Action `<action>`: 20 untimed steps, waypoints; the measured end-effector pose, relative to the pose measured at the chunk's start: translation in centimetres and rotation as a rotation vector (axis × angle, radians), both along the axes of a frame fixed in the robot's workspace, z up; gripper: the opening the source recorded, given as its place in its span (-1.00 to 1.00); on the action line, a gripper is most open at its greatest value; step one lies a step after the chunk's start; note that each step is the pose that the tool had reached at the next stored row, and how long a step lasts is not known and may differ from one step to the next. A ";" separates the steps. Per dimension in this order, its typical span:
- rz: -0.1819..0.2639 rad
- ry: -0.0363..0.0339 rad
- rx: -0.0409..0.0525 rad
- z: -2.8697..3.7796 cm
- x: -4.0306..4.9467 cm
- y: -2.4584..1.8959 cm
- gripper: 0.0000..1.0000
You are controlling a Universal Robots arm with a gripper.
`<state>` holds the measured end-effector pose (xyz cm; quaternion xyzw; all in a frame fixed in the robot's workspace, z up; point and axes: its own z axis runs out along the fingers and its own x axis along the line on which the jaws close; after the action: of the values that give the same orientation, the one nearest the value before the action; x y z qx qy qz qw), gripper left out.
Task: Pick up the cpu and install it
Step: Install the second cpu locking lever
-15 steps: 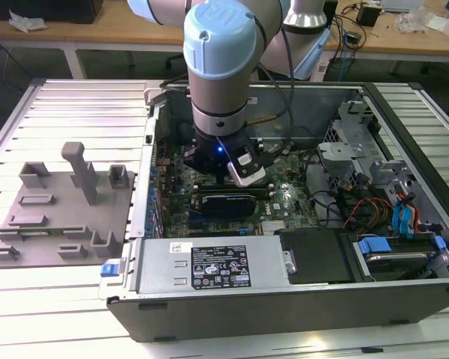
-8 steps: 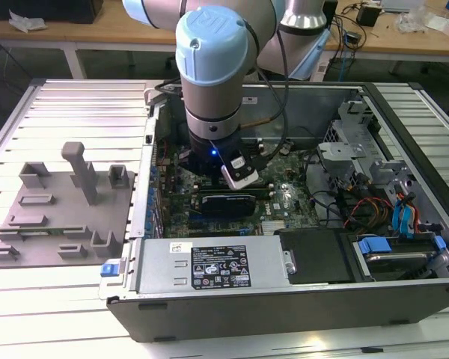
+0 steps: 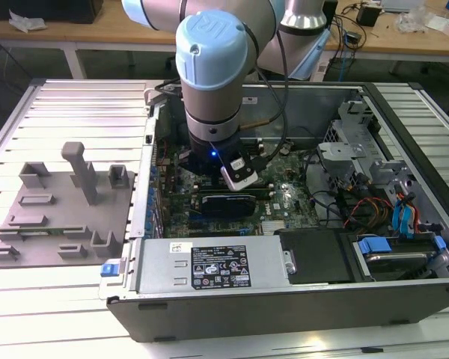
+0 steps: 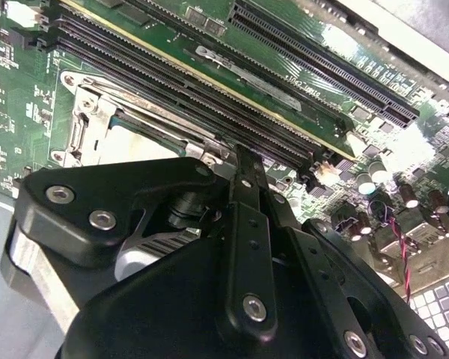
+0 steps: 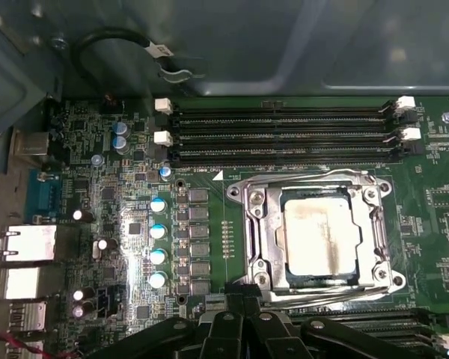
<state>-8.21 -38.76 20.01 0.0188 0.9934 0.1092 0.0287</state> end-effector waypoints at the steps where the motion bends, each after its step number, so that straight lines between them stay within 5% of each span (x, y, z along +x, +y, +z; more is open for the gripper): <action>1: 0.000 0.0000 0.0022 -0.03 0.00 0.01 -0.79; 9: 0.000 -0.0003 0.0099 -0.17 0.01 0.06 -0.79; 20: 0.000 0.0000 0.0086 -0.34 0.00 0.10 -0.79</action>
<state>-8.21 -38.66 19.68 0.0189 0.9929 0.1135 0.0286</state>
